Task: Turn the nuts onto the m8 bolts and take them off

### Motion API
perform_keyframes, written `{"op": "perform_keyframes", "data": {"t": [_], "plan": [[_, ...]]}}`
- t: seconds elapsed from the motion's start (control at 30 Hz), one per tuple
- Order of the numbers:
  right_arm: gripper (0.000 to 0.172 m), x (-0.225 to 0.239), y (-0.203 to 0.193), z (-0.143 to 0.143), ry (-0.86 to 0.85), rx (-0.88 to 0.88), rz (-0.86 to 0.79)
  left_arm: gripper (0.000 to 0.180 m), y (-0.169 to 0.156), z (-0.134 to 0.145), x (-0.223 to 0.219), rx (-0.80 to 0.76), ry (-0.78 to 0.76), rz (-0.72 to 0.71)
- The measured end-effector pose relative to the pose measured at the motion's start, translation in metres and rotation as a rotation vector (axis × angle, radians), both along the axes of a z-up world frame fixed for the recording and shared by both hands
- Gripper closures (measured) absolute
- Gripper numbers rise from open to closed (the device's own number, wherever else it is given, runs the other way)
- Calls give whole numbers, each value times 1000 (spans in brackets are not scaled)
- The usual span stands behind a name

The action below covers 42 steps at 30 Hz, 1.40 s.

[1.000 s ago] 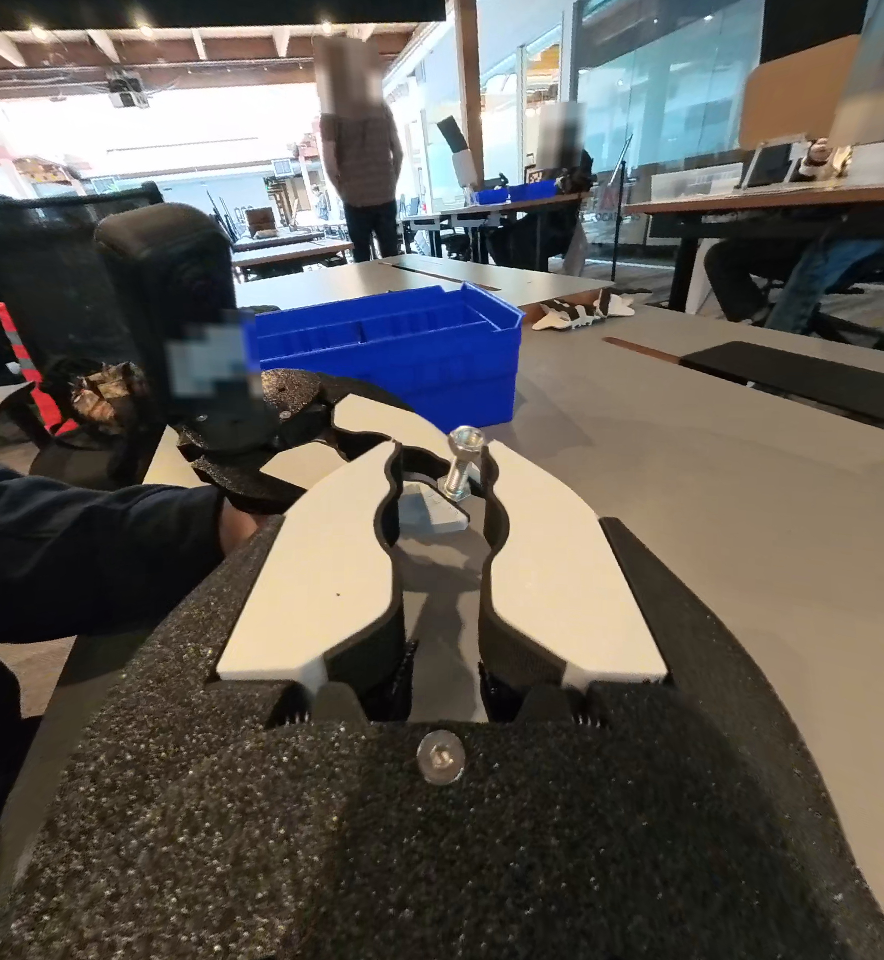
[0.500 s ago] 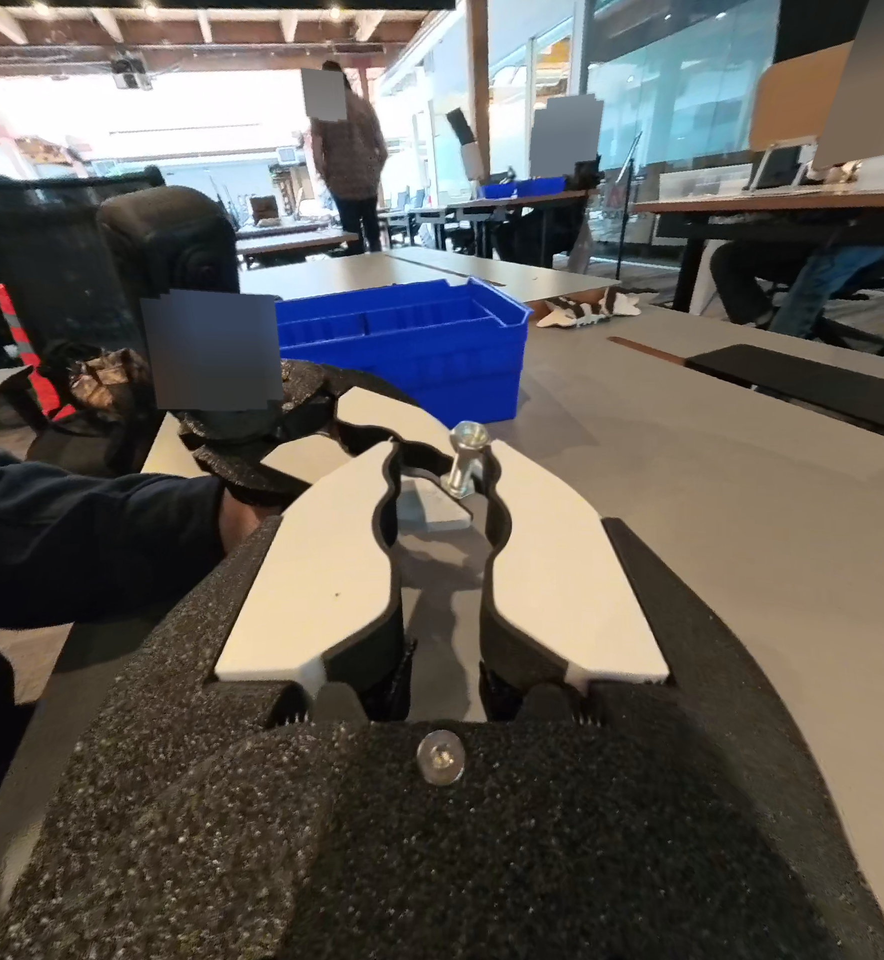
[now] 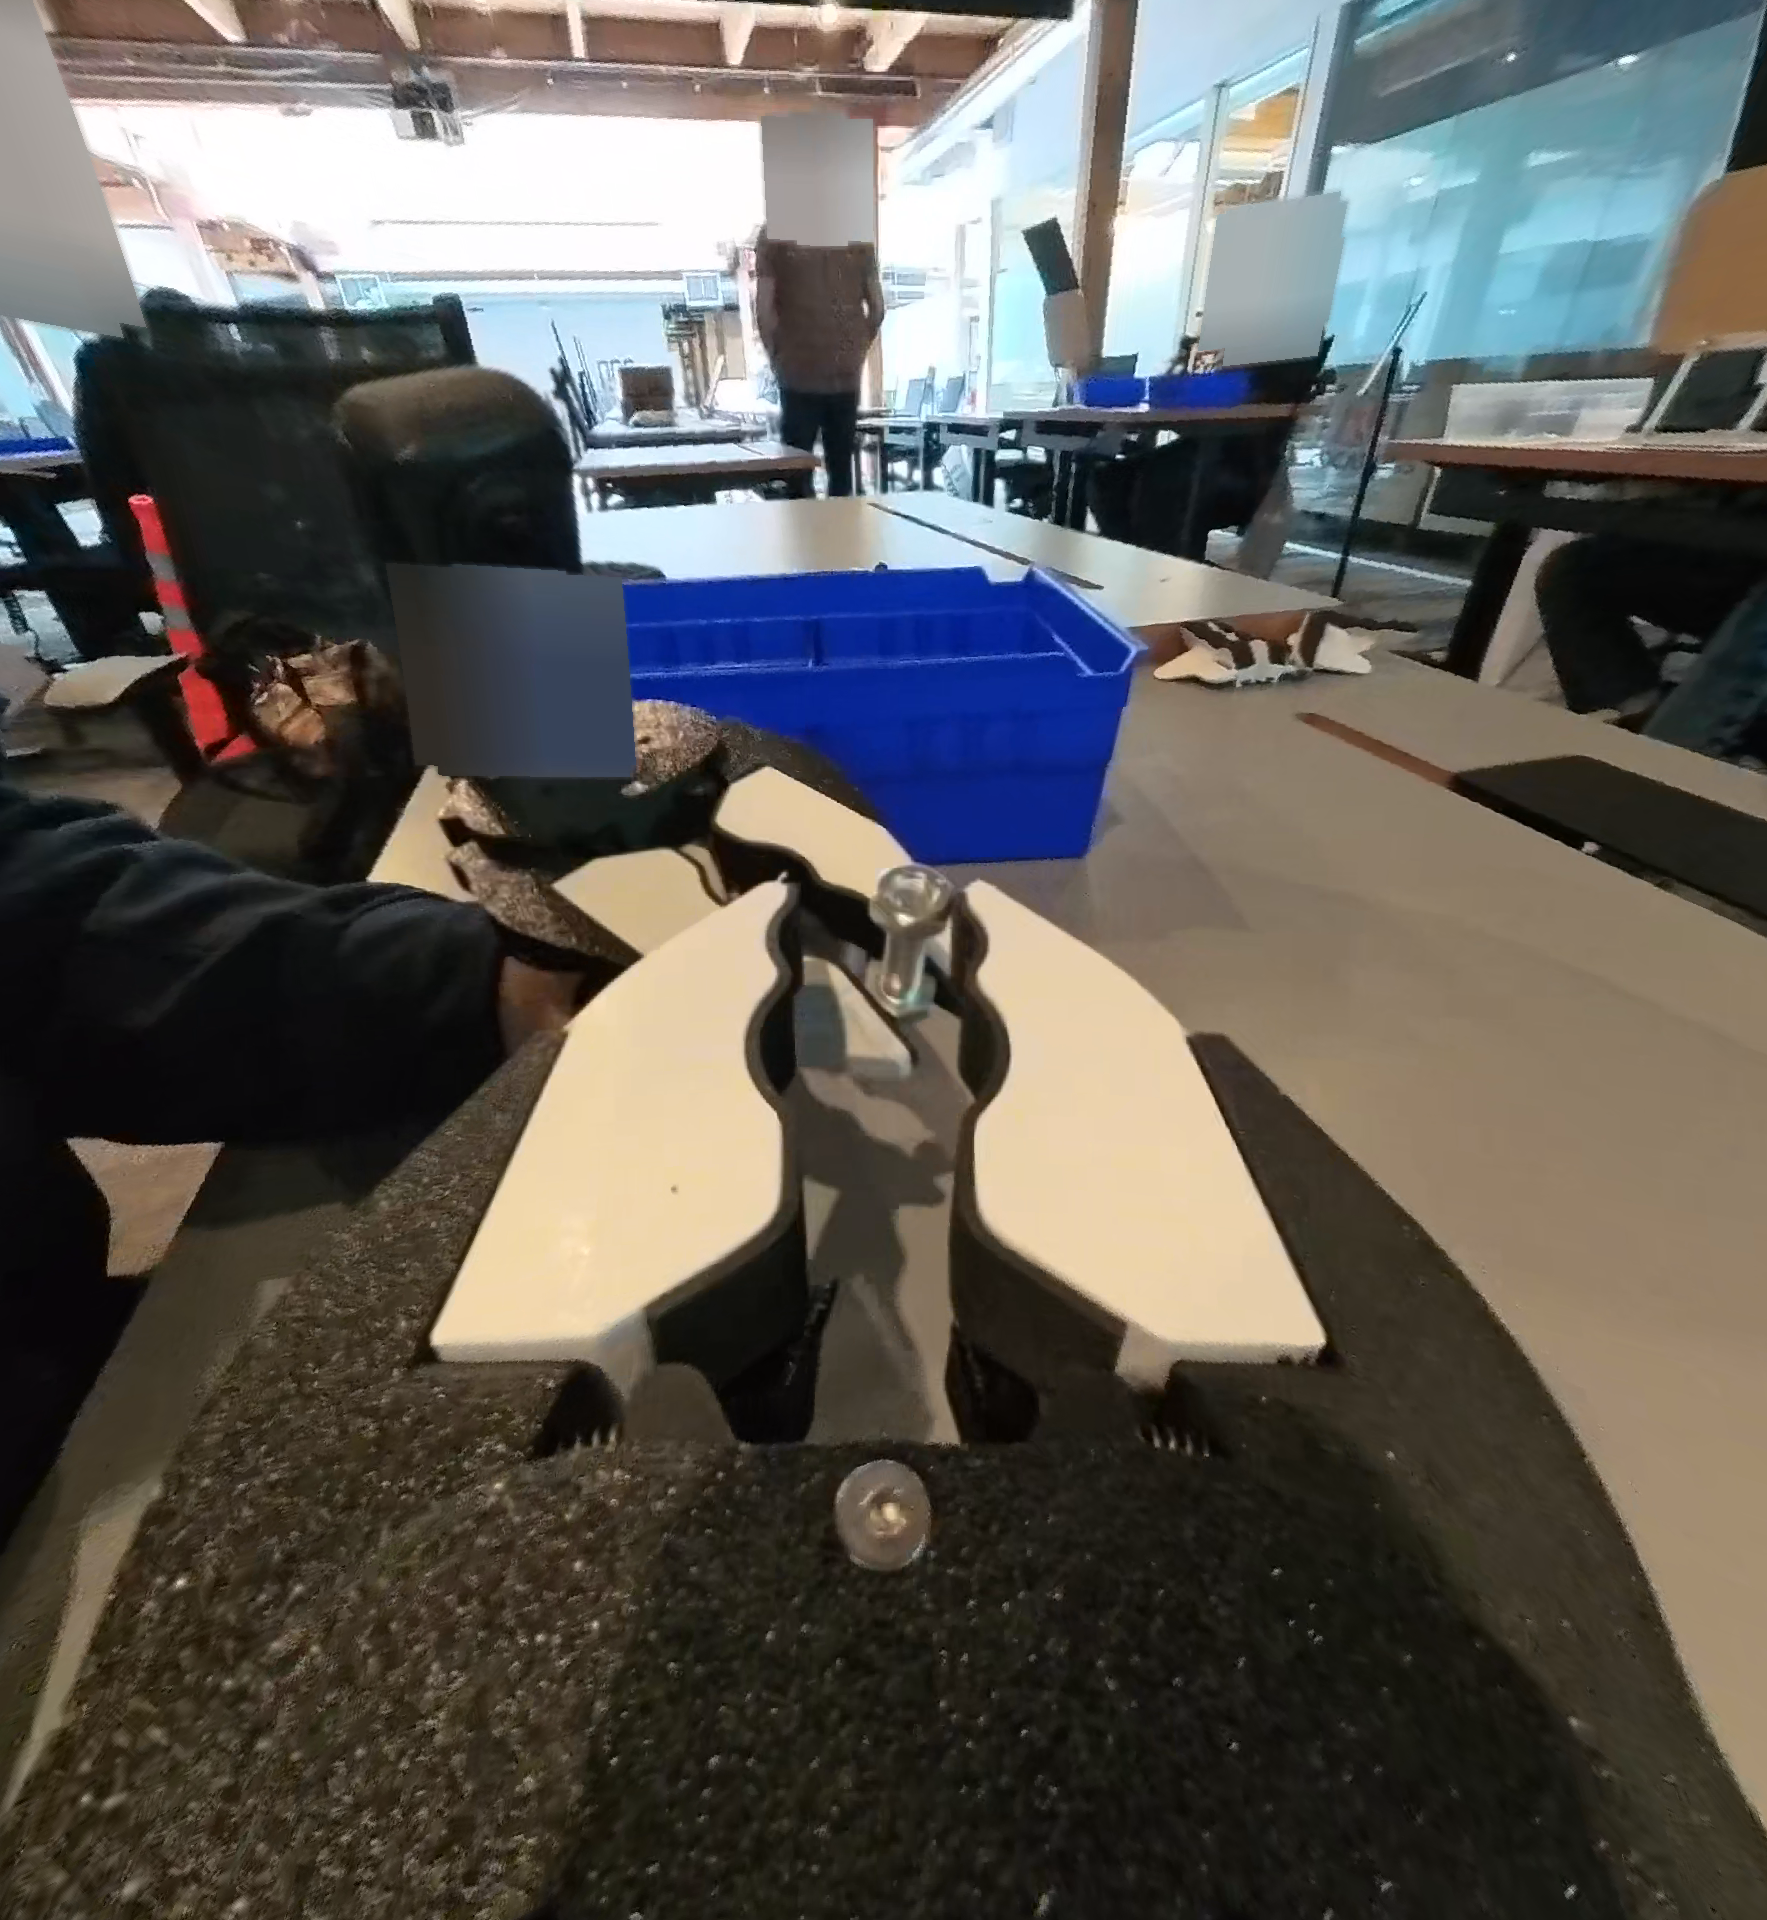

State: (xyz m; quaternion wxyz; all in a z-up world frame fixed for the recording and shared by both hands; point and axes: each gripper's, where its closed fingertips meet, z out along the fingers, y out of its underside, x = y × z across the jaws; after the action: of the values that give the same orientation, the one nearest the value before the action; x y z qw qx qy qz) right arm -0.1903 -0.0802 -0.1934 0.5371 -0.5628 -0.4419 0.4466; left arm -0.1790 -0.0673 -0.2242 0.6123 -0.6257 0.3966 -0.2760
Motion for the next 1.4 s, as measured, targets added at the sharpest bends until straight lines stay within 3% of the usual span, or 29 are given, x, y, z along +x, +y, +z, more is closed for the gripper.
{"op": "perform_keyframes", "data": {"t": [0.1, 0.23, 0.3, 0.37, 0.47, 0.63, 0.7, 0.73, 0.87, 0.97, 1.13, 1.23, 1.4], "plan": [[145, 8, 2, 10, 84, -20, 7, 167, 1, 1, -3, -15, -17, 3], [116, -8, -4, 0, 23, 14, 36, 167, -4, 0, 5, -4, -3, -43], [123, -6, -12, -5, -22, 62, 83, 167, -2, 0, 3, -7, -6, -32], [151, 8, -18, -3, -24, 69, 173, 167, -3, 3, -1, -9, -36, -31], [133, 19, -11, 4, 44, 32, 168, 167, -5, 5, -2, -26, -60, -57], [114, 3, -17, -1, 17, 144, 146, 167, -10, 1, 6, -22, -24, -103], [129, 7, -25, -10, -53, 152, 206, 167, -9, 2, 4, -27, -39, -101], [153, 14, -34, -10, -57, 132, 298, 167, -8, 4, 2, -31, -55, -96], [117, 17, -14, 1, 25, 82, 188, 167, -13, 5, 4, -41, -73, -148], [104, 1, -26, 1, 54, 102, 236, 167, -24, 5, 12, -44, -64, -245], [106, -3, -47, -4, 24, 112, 364, 167, -33, 4, 18, -55, -64, -325], [131, 31, -43, -3, 20, 48, 414, 167, -30, 10, 10, -65, -118, -306], [99, 21, -27, 10, 110, 82, 300, 167, -32, 9, 11, -84, -121, -334]]}}
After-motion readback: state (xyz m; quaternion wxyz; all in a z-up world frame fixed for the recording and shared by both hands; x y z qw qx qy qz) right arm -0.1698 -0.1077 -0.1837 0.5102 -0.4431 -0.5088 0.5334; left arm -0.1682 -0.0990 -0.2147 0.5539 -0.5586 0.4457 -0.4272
